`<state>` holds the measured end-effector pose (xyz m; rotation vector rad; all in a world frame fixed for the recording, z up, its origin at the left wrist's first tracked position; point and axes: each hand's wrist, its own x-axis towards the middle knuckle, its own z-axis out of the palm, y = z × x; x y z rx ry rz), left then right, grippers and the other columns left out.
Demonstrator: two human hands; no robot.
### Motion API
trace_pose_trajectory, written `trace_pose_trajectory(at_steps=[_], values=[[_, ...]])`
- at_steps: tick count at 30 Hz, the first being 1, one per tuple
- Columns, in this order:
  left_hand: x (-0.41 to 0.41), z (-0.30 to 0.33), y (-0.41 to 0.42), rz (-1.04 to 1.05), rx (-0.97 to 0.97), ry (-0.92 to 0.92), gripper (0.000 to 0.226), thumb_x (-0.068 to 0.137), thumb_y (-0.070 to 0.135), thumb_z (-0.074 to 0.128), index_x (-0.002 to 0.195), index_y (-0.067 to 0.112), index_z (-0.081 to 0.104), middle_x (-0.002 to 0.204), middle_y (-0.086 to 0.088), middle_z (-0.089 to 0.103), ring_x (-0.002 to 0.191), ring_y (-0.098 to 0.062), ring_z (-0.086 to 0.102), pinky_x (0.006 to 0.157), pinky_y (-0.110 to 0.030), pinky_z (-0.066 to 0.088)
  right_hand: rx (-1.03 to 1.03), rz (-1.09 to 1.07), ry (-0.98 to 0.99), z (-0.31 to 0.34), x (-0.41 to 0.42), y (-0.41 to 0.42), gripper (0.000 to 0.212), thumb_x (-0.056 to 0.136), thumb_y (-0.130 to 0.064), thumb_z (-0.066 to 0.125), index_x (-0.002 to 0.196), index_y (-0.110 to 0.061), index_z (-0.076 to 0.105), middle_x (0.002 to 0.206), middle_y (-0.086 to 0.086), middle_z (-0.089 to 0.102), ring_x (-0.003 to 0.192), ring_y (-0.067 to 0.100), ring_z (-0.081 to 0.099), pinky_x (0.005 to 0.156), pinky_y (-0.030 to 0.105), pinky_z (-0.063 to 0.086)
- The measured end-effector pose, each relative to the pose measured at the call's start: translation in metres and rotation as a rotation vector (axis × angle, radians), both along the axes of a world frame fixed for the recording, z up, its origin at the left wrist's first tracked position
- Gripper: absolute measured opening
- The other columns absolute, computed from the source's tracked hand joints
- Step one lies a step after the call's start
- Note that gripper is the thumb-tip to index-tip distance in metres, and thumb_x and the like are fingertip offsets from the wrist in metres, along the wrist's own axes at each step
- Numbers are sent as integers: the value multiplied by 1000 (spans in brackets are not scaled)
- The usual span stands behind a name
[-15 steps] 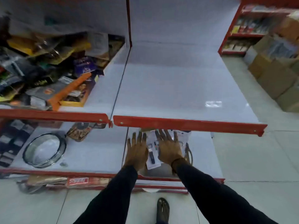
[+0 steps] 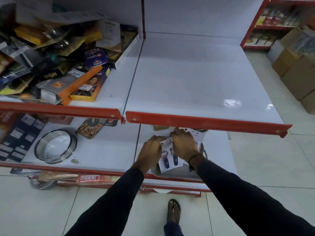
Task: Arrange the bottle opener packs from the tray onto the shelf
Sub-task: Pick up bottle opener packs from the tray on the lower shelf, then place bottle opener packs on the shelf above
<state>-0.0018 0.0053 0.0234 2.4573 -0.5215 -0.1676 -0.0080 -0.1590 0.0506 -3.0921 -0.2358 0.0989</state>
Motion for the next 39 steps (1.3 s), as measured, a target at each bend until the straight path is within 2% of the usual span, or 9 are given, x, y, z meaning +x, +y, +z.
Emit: trace_pose_trajectory(at_steps=[5, 11, 15, 17, 21, 30, 34, 37, 39], values=[[-46, 38, 19, -113, 74, -111, 35, 101, 13, 47, 135, 20, 55, 127, -8, 66, 112, -24, 64, 93, -24, 49, 99, -11, 6, 49, -64, 2, 41, 86, -13, 61, 126, -21, 58, 119, 9, 69, 107, 32, 61, 91, 44, 49], [-61, 166, 33, -129, -41, -554, 36, 88, -2, 63, 123, 5, 63, 114, -14, 72, 93, -26, 71, 77, -35, 58, 367, 14, -366, 164, -96, -7, 30, 90, -2, 53, 117, -14, 60, 110, 8, 67, 97, 26, 58, 86, 41, 49], [-4, 244, 27, 39, -165, -586, 26, 99, 5, 47, 121, 13, 57, 113, -5, 66, 87, -18, 62, 75, -35, 53, 596, -85, -402, 246, -50, -25, 31, 95, -1, 44, 120, -12, 59, 104, 11, 64, 80, 10, 55, 70, 7, 37], [39, 264, 19, 95, -160, -564, 25, 97, 4, 44, 115, 16, 57, 107, -7, 67, 89, -24, 65, 76, -40, 58, 559, -123, -421, 264, -13, -34, 30, 96, -4, 42, 119, -15, 58, 100, 11, 64, 84, 19, 59, 71, 21, 43], [102, 267, -3, 118, -95, -403, 19, 94, 2, 42, 102, 12, 56, 98, -8, 65, 87, -29, 66, 73, -45, 58, 474, -237, -366, 266, 50, -44, 36, 93, -7, 40, 122, -21, 56, 101, 13, 63, 103, 35, 56, 88, 44, 47], [132, 210, -38, 12, 190, -174, 21, 93, 9, 52, 114, 10, 57, 117, -12, 65, 106, -36, 63, 93, -49, 50, 307, -185, -89, 193, 102, -50, 40, 89, -13, 42, 123, -26, 59, 119, 4, 70, 106, 28, 63, 96, 44, 44], [131, 203, -38, 36, 443, -145, 38, 101, 20, 47, 138, 15, 53, 150, -10, 46, 137, -36, 41, 113, -57, 30, 184, -117, -6, 173, 105, -56, 51, 94, -19, 41, 143, -32, 43, 147, 0, 52, 134, 25, 47, 112, 51, 32], [110, 204, -34, 93, 507, -220, 55, 100, 28, 53, 152, 16, 38, 167, -10, 22, 152, -35, 21, 121, -60, 20, 251, -78, -160, 174, 84, -58, 49, 97, -24, 44, 145, -32, 41, 152, -2, 45, 141, 24, 39, 114, 52, 31], [79, 205, -30, 136, 338, -450, 50, 97, 25, 57, 145, 13, 48, 159, -14, 40, 144, -35, 39, 116, -54, 35, 356, -55, -415, 178, 51, -55, 36, 95, -29, 50, 130, -28, 57, 134, -1, 63, 121, 23, 56, 101, 46, 45]])
